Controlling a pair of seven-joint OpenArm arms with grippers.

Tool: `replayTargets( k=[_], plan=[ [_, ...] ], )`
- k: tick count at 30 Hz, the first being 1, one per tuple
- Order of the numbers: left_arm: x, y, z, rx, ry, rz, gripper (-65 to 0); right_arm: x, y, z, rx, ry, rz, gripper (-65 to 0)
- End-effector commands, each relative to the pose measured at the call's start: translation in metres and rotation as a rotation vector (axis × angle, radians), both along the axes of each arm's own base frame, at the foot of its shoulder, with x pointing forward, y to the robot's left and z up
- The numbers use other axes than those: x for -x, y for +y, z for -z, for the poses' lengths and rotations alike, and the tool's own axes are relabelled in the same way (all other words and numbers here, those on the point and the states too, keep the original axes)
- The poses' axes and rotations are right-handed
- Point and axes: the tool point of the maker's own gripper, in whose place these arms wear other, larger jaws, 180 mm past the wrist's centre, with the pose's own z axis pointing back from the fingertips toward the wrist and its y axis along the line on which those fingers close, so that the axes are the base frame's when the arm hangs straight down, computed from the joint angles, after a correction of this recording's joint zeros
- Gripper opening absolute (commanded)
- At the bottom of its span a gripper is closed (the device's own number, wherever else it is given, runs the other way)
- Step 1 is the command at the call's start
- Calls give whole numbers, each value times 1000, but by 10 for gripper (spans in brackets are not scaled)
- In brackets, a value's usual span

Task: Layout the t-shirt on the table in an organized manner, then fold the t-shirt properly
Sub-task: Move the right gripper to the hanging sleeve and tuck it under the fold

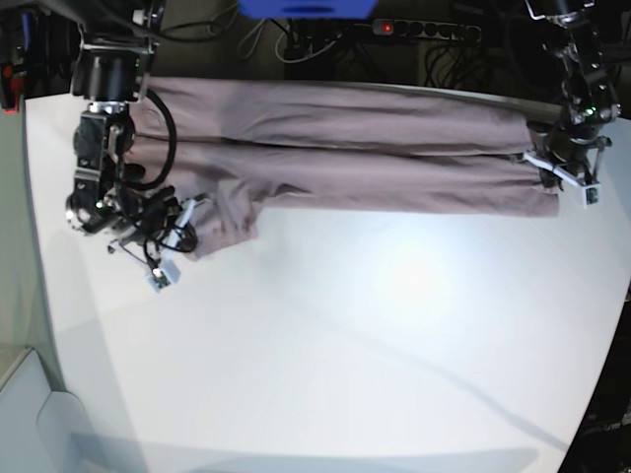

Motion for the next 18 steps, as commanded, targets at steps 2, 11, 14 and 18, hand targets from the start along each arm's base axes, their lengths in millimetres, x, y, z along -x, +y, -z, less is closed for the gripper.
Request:
replayTargets(
  k=[2, 11, 14, 18],
  plan=[
    [-5, 8, -11, -25, -25, -2, -648, -13, -12, -42, 46, -121, -2, -650],
    [-5, 8, -11, -25, -25, -2, -648, 45, -21, -106, 215, -255, -12, -650],
    [-10, 8, -13, -25, -34, -3, -648, 66, -38, -90, 228, -193, 31, -650],
    [-9, 8, -11, -22, -31, -5, -648, 93, -61, -74, 249, -128, 86, -650]
  ],
)
